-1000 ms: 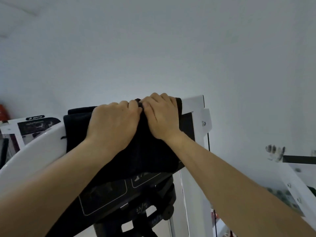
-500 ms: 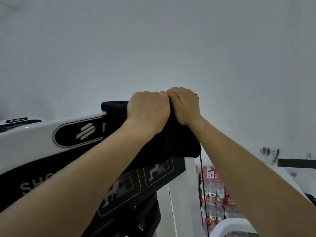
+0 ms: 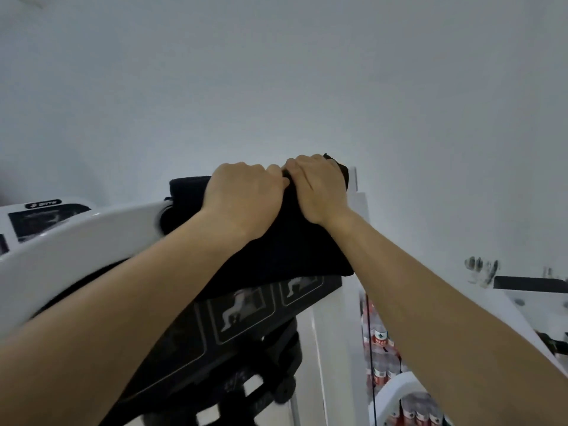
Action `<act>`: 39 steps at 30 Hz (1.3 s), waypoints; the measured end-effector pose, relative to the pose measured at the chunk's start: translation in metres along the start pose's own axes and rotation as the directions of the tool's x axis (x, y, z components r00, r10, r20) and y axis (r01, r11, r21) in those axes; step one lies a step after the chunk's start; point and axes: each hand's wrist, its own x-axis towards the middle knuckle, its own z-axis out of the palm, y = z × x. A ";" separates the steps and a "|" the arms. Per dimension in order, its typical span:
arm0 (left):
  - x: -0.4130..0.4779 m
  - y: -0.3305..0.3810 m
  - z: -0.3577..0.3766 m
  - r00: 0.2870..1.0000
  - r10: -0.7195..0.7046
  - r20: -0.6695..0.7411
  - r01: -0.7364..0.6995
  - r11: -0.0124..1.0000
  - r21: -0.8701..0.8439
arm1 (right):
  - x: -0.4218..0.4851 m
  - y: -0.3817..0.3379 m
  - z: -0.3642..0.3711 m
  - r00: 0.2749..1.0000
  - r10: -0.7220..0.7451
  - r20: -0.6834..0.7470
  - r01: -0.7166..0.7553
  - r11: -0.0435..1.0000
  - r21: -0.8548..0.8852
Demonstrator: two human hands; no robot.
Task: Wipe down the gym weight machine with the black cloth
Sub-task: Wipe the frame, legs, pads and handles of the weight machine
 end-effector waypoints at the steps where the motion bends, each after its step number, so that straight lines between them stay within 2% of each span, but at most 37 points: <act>1: -0.015 -0.014 -0.004 1.000 -0.009 -0.002 0.009 1.000 0.001 | -0.002 -0.017 0.001 1.000 -0.001 -0.002 0.001 1.000 0.029; 6: -0.087 -0.071 -0.015 0.996 -0.048 -0.069 0.051 0.998 0.041 | -0.016 -0.102 0.004 0.983 -0.164 -0.078 0.168 0.984 0.056; 9: -0.125 -0.099 -0.016 0.983 -0.100 -0.153 0.105 0.994 0.026 | -0.025 -0.156 0.008 0.969 -0.197 -0.151 0.208 0.976 0.059; 12: -0.160 -0.118 -0.014 0.968 -0.149 -0.201 0.134 0.987 -0.088 | -0.034 -0.195 0.012 0.965 -0.168 -0.200 0.183 0.982 0.057; 14: -0.181 -0.127 -0.011 0.958 -0.201 -0.206 0.152 0.961 -0.233 | -0.042 -0.220 0.014 0.962 -0.157 -0.224 0.173 0.984 0.052; 16: -0.200 -0.136 -0.009 0.948 -0.273 -0.162 0.168 0.864 -0.474 | -0.051 -0.246 0.018 0.960 -0.142 -0.242 0.153 0.988 0.028; 18: -0.220 -0.142 -0.003 0.943 -0.314 -0.105 0.153 0.694 -0.703 | -0.062 -0.269 0.021 0.954 -0.124 -0.272 0.134 0.991 0.021; 20: -0.240 -0.146 0.003 0.942 -0.329 -0.075 0.113 0.517 -0.848 | -0.075 -0.287 0.026 0.943 -0.120 -0.312 0.139 0.990 0.039; 23: -0.268 -0.144 0.015 0.931 -0.359 -0.062 0.061 0.321 -0.945 | -0.097 -0.310 0.037 0.942 -0.097 -0.320 0.134 0.986 0.096; 26: -0.293 -0.141 0.023 0.929 -0.369 0.001 0.064 0.160 -0.985 | -0.120 -0.329 0.046 0.965 -0.001 -0.264 0.052 0.981 0.186; 29: -0.314 -0.142 0.031 0.931 -0.364 0.039 0.057 0.037 -0.998 | -0.147 -0.339 0.051 0.977 0.074 -0.199 -0.024 0.971 0.240; 31: -0.325 -0.140 0.035 0.936 -0.348 0.048 0.058 0.020 -0.998 | -0.168 -0.344 0.056 0.983 0.118 -0.144 -0.079 0.965 0.250; 35: -0.346 -0.133 0.036 0.951 -0.307 0.042 0.065 0.064 -0.996 | -0.205 -0.362 0.066 0.980 0.190 -0.052 -0.168 0.943 0.287; 39: -0.370 -0.127 0.037 0.956 -0.289 0.041 0.074 0.107 -0.992 | -0.231 -0.366 0.063 0.982 0.186 0.021 -0.181 0.915 0.361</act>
